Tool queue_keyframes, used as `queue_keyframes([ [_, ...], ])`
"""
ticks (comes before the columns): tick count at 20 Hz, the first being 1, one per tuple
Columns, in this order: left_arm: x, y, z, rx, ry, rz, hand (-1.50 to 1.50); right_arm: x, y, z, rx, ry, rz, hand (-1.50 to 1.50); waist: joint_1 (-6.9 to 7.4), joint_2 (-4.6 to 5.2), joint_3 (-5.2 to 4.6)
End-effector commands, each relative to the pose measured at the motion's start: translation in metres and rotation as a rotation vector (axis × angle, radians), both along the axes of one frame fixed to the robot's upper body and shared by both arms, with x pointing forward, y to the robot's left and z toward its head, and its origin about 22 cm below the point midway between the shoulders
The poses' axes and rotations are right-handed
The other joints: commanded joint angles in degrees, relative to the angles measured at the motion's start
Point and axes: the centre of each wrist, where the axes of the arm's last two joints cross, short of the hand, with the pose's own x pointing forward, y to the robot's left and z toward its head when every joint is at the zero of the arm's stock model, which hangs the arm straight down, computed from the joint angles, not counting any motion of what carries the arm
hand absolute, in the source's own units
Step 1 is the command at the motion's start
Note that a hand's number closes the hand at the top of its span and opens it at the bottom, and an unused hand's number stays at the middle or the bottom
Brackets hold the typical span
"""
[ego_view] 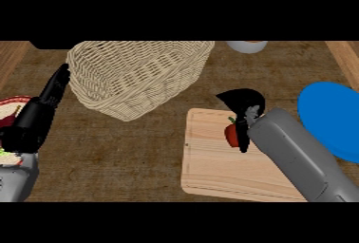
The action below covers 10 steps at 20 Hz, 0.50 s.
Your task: Pick the bell pepper from the cutting board and place it in the basket
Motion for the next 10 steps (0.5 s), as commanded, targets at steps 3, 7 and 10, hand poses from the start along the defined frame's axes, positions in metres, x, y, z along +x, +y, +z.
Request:
queue_keyframes([
  [3,0.003,0.001,-0.001,0.008,0.008,-0.014,0.0,-0.011,0.017,-0.028,0.036,-0.007,-0.022,-1.5,-0.02,0.05,-0.03],
  [7,0.001,0.0,-0.001,-0.001,0.019,-0.005,0.0,-0.015,-0.001,-0.036,0.029,0.004,-0.022,-1.5,-0.11,0.01,-0.03],
  [10,0.008,-0.01,-0.006,0.006,0.014,-0.002,0.0,-0.005,-0.011,-0.029,0.024,0.015,-0.016,-1.5,-0.1,0.06,-0.03],
])
